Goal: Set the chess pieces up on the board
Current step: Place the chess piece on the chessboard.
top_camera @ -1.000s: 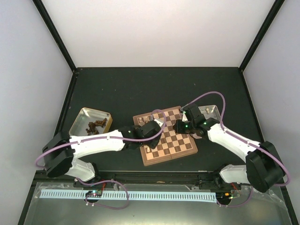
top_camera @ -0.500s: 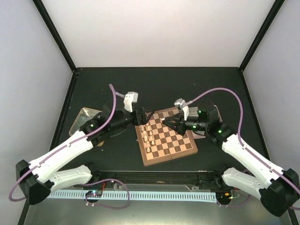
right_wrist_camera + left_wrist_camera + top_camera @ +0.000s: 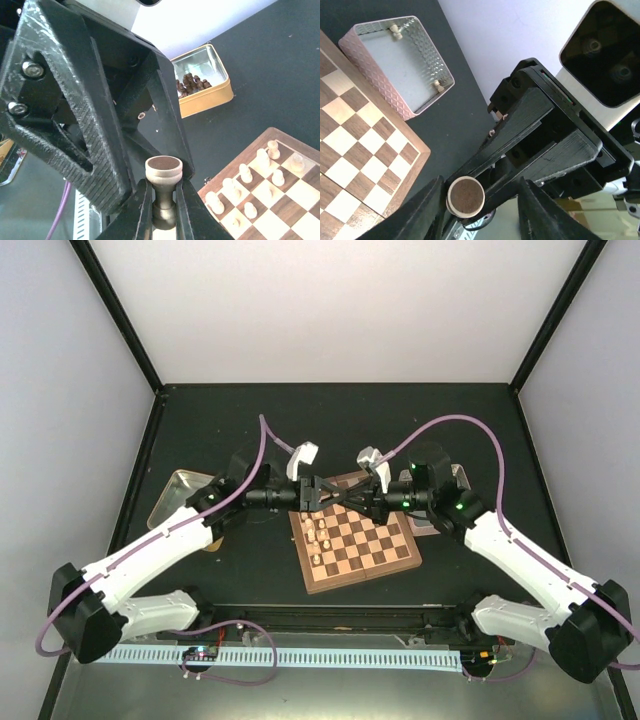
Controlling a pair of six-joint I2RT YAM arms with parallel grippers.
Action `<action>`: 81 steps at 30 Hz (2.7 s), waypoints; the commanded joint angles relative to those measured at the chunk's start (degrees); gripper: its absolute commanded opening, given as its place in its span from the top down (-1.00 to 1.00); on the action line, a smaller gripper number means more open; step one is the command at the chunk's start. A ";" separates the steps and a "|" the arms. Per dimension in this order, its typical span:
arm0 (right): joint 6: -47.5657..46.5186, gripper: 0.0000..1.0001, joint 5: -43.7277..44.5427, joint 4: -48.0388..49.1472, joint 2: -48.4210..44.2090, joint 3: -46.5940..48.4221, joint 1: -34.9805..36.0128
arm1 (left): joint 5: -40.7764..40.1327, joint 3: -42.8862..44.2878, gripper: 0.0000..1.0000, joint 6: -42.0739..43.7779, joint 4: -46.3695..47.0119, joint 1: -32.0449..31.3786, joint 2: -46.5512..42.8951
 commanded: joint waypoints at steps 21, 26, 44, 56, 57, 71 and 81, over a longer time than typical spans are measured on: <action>-7.02 0.98 6.34 -5.67 1.60 5.56 3.42 | 8.28 0.66 0.50 -6.71 2.30 2.10 4.00; -8.58 0.97 8.26 -7.09 1.80 6.83 4.92 | 7.32 1.59 0.50 -4.66 -1.51 2.01 5.01; -4.76 0.41 18.05 -9.14 0.56 8.38 7.86 | 8.47 3.34 0.94 -1.02 -4.29 2.04 5.01; 50.07 -0.38 32.92 26.81 -16.58 -11.91 7.52 | 2.94 -2.41 0.91 -17.41 19.49 4.91 -4.71; 52.73 -0.38 33.07 27.76 -16.44 -11.92 7.50 | 3.15 -2.54 0.91 -19.48 21.49 4.92 -4.90; 64.42 0.40 21.41 37.45 -9.79 -7.05 7.45 | 4.41 -5.20 0.90 -34.67 36.57 5.01 -3.61; 66.07 0.56 18.70 37.62 -9.24 -6.44 7.51 | 3.54 -5.01 0.91 -34.54 35.75 5.07 -3.06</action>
